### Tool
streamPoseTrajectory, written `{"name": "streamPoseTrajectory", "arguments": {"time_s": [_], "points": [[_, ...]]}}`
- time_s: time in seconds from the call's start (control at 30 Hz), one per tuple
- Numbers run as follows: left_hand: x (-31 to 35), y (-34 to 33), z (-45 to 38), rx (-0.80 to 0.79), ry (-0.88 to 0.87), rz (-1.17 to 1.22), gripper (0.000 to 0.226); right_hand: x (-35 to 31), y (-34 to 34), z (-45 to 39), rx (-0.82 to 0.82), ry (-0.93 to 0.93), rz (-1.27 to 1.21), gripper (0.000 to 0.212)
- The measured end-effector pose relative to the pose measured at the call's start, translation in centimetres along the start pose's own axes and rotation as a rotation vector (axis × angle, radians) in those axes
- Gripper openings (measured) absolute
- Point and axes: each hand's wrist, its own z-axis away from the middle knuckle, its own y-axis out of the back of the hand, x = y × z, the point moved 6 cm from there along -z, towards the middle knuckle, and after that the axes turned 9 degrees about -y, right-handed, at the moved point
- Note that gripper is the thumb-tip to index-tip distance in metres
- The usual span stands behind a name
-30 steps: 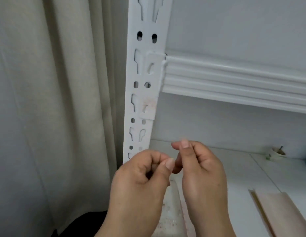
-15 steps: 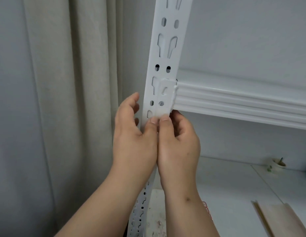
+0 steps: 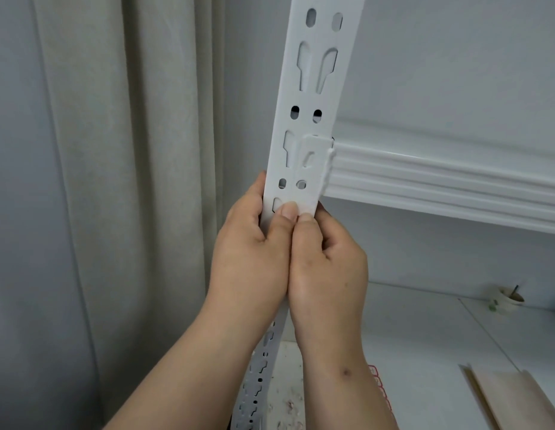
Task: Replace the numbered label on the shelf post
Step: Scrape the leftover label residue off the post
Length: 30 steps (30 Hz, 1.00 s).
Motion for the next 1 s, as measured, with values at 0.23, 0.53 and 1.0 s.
{"name": "streamPoseTrajectory", "arguments": {"time_s": [0.23, 0.53, 1.0], "points": [[-0.7, 0.0, -0.2, -0.029, -0.001, -0.01, 0.035, -0.3, 0.5, -0.5, 0.066, 0.027, -0.023, 0.046], [-1.3, -0.1, -0.4, -0.036, -0.023, -0.007, 0.04, -0.5, 0.7, -0.4, 0.058, 0.098, -0.008, 0.053], [-1.4, 0.0, -0.4, -0.057, -0.029, -0.047, 0.039, -0.6, 0.6, -0.3, 0.034, 0.072, -0.013, 0.047]]}}
